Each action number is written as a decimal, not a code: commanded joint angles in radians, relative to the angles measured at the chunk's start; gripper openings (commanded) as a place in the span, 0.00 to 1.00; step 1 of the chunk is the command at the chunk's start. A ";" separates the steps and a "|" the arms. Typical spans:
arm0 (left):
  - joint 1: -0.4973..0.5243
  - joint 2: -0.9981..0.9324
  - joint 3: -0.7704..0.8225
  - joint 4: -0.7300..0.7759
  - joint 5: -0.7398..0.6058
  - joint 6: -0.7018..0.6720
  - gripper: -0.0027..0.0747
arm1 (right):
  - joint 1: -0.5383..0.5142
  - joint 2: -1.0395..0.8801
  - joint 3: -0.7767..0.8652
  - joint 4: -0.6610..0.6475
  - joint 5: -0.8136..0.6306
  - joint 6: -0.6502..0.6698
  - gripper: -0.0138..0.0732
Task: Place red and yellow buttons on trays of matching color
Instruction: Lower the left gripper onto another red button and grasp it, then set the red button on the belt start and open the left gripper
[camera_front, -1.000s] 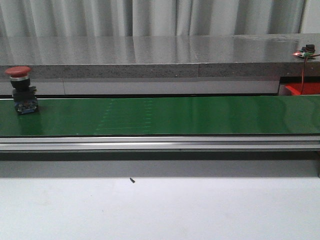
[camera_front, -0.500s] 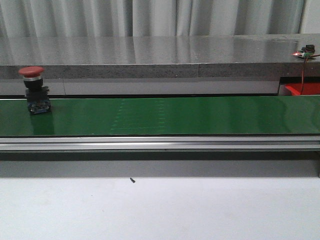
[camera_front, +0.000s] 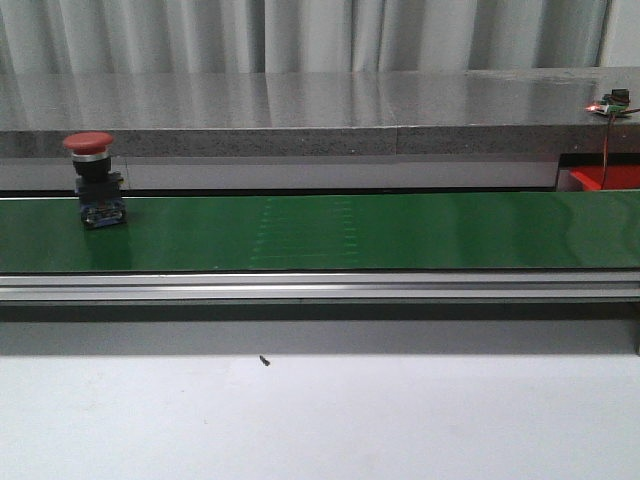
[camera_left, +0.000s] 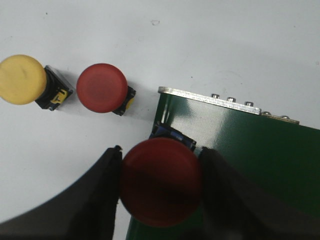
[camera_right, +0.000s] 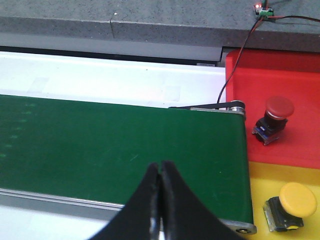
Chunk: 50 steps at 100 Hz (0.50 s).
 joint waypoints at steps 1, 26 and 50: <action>-0.005 -0.046 -0.026 -0.019 -0.029 0.001 0.19 | 0.001 -0.007 -0.027 0.009 -0.058 -0.009 0.02; -0.005 -0.046 -0.026 -0.090 -0.014 0.054 0.66 | 0.001 -0.007 -0.027 0.009 -0.058 -0.009 0.02; -0.005 -0.064 -0.026 -0.145 -0.014 0.085 0.69 | 0.001 -0.007 -0.027 0.009 -0.058 -0.009 0.02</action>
